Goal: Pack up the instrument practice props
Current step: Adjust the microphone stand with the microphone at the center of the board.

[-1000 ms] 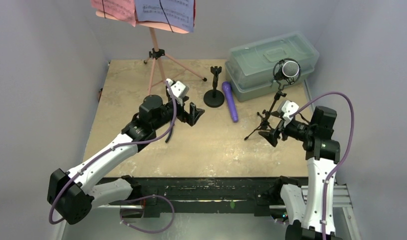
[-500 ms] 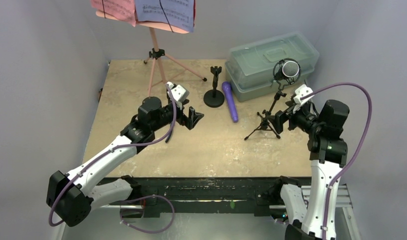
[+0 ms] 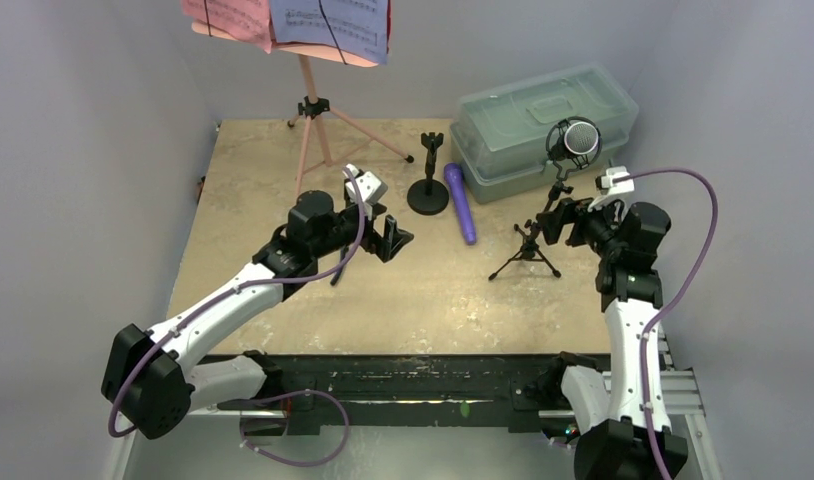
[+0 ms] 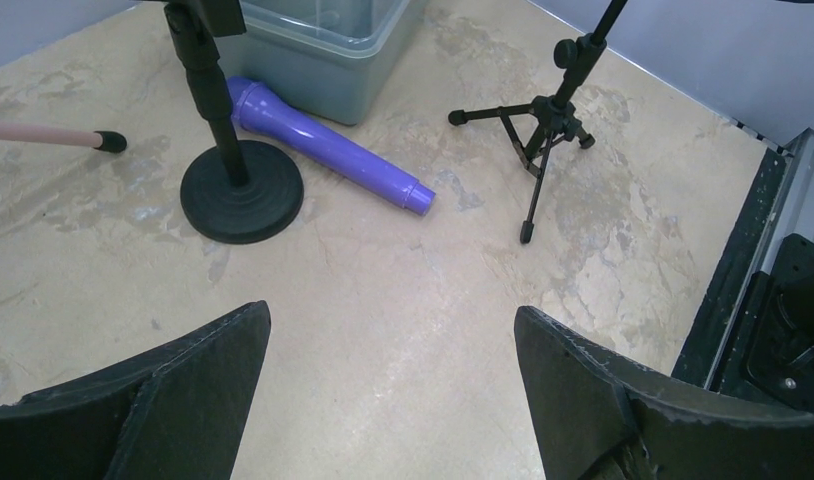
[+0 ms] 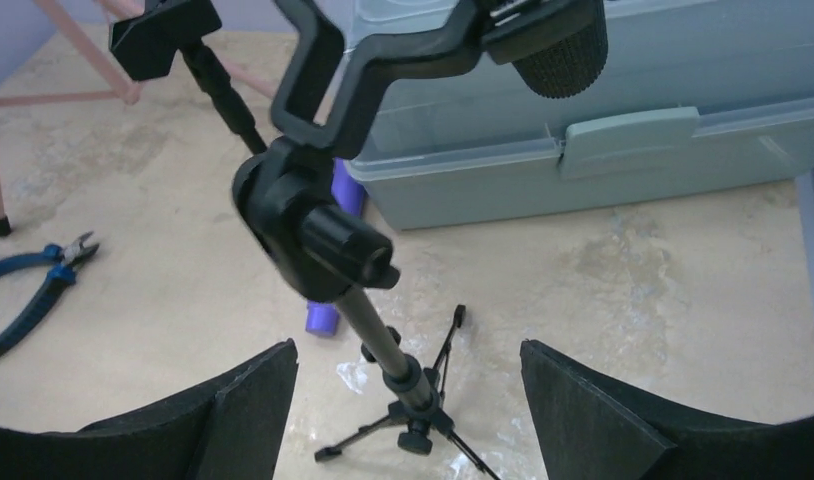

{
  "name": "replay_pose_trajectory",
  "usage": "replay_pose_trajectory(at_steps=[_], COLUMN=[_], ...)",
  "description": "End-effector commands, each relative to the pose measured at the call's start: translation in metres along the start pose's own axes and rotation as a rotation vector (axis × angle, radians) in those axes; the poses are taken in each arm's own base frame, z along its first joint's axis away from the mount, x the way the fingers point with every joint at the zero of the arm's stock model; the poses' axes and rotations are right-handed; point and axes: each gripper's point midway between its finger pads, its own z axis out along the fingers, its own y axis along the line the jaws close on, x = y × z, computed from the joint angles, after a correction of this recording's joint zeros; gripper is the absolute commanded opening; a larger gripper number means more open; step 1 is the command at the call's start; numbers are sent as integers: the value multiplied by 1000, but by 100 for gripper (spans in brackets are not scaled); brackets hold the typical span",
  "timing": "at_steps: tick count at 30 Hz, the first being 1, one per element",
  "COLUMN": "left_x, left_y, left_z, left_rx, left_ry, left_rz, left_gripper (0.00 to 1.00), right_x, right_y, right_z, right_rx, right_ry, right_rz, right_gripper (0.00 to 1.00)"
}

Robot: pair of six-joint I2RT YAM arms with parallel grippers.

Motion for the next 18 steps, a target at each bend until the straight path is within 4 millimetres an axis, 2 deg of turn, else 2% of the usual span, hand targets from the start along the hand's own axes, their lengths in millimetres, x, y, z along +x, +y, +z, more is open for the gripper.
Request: replay_pose_trajectory(at_steps=[1, 4, 8, 15, 18], left_x=[-5, -3, -2, -9, -13], left_y=[2, 3, 2, -1, -2], left_z=[3, 4, 4, 0, -2], left_rx=[6, 6, 9, 20, 19], left_ry=[-34, -27, -25, -45, -56], left_rz=[7, 6, 3, 2, 5], left_gripper=[91, 91, 91, 91, 91], right_x=[-36, -40, -43, -75, -77], right_y=[1, 11, 9, 10, 14], right_z=[11, 13, 14, 13, 15], right_rx=[-10, -56, -48, -51, -78], right_ry=[-157, -184, -202, -261, -264], right_rz=[21, -4, -49, -87, -76], right_gripper=[84, 84, 85, 86, 85])
